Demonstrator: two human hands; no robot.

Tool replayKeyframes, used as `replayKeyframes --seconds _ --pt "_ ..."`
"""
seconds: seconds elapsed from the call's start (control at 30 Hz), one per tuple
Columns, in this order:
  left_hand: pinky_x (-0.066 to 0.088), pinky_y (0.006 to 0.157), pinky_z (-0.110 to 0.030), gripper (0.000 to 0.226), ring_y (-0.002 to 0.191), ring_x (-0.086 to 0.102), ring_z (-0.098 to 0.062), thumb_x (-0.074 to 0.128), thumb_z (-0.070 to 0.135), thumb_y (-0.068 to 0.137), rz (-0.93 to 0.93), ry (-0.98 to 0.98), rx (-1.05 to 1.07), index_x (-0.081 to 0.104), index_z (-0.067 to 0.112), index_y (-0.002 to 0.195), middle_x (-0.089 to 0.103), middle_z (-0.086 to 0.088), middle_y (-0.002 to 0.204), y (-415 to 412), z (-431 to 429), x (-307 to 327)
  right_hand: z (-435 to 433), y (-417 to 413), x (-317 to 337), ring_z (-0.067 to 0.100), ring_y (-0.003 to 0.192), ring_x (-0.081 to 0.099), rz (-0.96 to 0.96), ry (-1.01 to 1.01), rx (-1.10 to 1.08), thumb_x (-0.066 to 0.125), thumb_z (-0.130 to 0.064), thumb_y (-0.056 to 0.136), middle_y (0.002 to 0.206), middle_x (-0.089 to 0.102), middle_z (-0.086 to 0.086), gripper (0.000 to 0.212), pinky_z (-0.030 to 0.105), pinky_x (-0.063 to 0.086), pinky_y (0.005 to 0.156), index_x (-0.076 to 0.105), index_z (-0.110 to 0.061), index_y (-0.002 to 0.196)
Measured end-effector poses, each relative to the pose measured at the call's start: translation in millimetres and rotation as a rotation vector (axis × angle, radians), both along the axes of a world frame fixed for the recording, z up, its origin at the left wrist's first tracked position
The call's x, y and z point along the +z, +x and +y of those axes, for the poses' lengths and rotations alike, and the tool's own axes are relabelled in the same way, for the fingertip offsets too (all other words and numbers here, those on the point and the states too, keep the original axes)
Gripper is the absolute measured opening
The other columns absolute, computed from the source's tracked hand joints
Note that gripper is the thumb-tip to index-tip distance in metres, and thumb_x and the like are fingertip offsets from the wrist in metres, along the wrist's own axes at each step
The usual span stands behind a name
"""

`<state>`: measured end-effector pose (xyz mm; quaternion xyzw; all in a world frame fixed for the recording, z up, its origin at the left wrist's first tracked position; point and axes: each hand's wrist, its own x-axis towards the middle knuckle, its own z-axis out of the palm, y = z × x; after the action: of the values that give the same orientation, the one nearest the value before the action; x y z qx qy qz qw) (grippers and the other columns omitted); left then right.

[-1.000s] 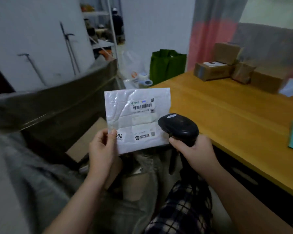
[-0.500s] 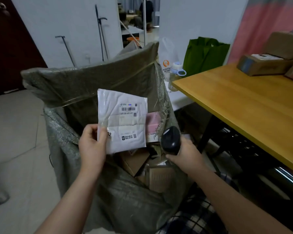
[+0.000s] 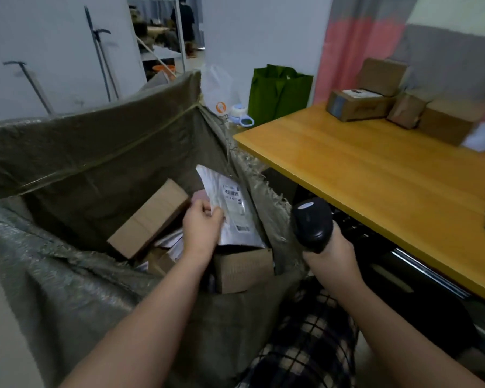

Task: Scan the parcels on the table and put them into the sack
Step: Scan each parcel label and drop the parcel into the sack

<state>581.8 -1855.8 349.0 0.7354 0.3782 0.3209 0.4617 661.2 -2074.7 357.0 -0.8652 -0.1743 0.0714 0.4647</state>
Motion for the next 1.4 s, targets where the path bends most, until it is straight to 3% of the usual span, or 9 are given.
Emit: replayKeyframes --seconds 0.13,0.27,0.43,0.53,0.7,0.87,1.0,1.23,1.4 --pt "0.039 0.065 -0.032 0.011 0.077 0.058 -0.026 0.064 0.016 0.084 0.24 0.037 -0.132 0.056 0.011 0.078 0.06 -0.006 0.075 10.7 -19.1 -13.6 -0.1 -8.0 -4.5 -0.005 0.076 0.052 -0.006 0.098 -0.022 0.072 -0.015 0.075 0.082 0.053 -0.027 0.053 0.02 0.041 0.065 0.049 -0.041 0.115" --pt "0.045 0.062 -0.031 0.012 0.072 0.062 -0.023 0.064 0.015 0.081 0.132 -0.033 -0.027 0.056 0.017 0.073 0.063 0.001 0.07 -26.6 -7.1 -13.3 -0.8 -11.8 -3.7 -0.019 0.075 0.054 -0.016 0.198 -0.08 0.074 -0.024 0.072 0.078 0.056 -0.028 0.042 0.006 0.035 0.057 0.046 -0.05 0.09" --pt "0.054 0.065 -0.045 0.01 0.073 0.067 -0.029 0.062 0.009 0.084 0.004 -0.102 -0.102 0.061 0.018 0.088 0.069 -0.009 0.083 -43.4 7.2 -7.4 0.0 -11.6 -0.2 -0.009 0.077 0.057 -0.01 0.236 -0.074 0.07 -0.011 0.077 0.084 0.058 -0.021 0.05 0.017 0.039 0.059 0.044 -0.052 0.091" --pt "0.042 0.061 -0.028 0.008 0.067 0.06 -0.019 0.058 0.006 0.087 0.139 0.07 -0.208 0.061 0.008 0.094 0.064 -0.006 0.08 -12.2 -0.6 -15.6 -0.1 -12.3 3.2 -0.015 0.075 0.057 -0.033 0.299 -0.07 0.071 -0.007 0.074 0.082 0.061 -0.021 0.051 0.016 0.04 0.06 0.05 -0.043 0.103" --pt "0.035 0.065 -0.03 0.021 0.09 0.061 -0.032 0.058 0.021 0.093 0.334 0.113 -0.215 0.061 0.002 0.102 0.067 -0.018 0.099 16.7 -2.4 -31.8 -3.8 -3.1 10.0 -0.006 0.075 0.058 -0.083 0.375 -0.156 0.072 -0.011 0.07 0.084 0.062 -0.019 0.048 0.01 0.041 0.06 0.056 -0.021 0.114" --pt "0.05 0.086 -0.035 0.032 0.101 0.064 -0.028 0.058 0.032 0.094 0.274 0.048 -0.315 0.065 0.008 0.114 0.069 -0.01 0.108 1.0 0.5 -29.4 -5.2 18.0 7.2 0.016 0.088 0.057 0.012 0.19 -0.174 0.069 -0.005 0.073 0.096 0.059 -0.006 0.06 0.025 0.041 0.07 0.05 -0.022 0.128" --pt "0.039 0.059 -0.027 0.021 0.077 0.059 -0.022 0.054 0.015 0.091 0.204 0.118 -0.081 0.054 0.009 0.111 0.061 -0.005 0.09 -26.3 2.4 -26.5 1.4 7.0 -7.2 0.011 0.086 0.054 0.023 0.096 -0.105 0.071 -0.006 0.073 0.085 0.05 -0.022 0.062 0.022 0.039 0.07 0.051 -0.021 0.129" --pt "0.04 0.064 -0.014 0.023 0.075 0.051 0.0 0.048 0.017 0.095 -0.141 0.213 0.037 0.04 0.026 0.115 0.055 0.014 0.095 -44.6 26.7 -0.1 6.4 -15.4 -19.1 -0.002 0.084 0.055 0.041 0.163 -0.04 0.071 -0.004 0.072 0.09 0.055 -0.025 0.064 0.014 0.039 0.064 0.051 -0.033 0.126" --pt "0.048 0.076 -0.036 0.026 0.084 0.061 -0.027 0.047 0.021 0.1 0.331 0.112 -0.207 0.048 0.003 0.119 0.063 -0.018 0.102 6.1 31.9 -22.0 -0.1 -11.7 -14.8 -0.008 0.079 0.053 0.026 0.194 -0.071 0.07 -0.004 0.071 0.086 0.055 -0.024 0.059 0.013 0.039 0.062 0.044 -0.044 0.105"
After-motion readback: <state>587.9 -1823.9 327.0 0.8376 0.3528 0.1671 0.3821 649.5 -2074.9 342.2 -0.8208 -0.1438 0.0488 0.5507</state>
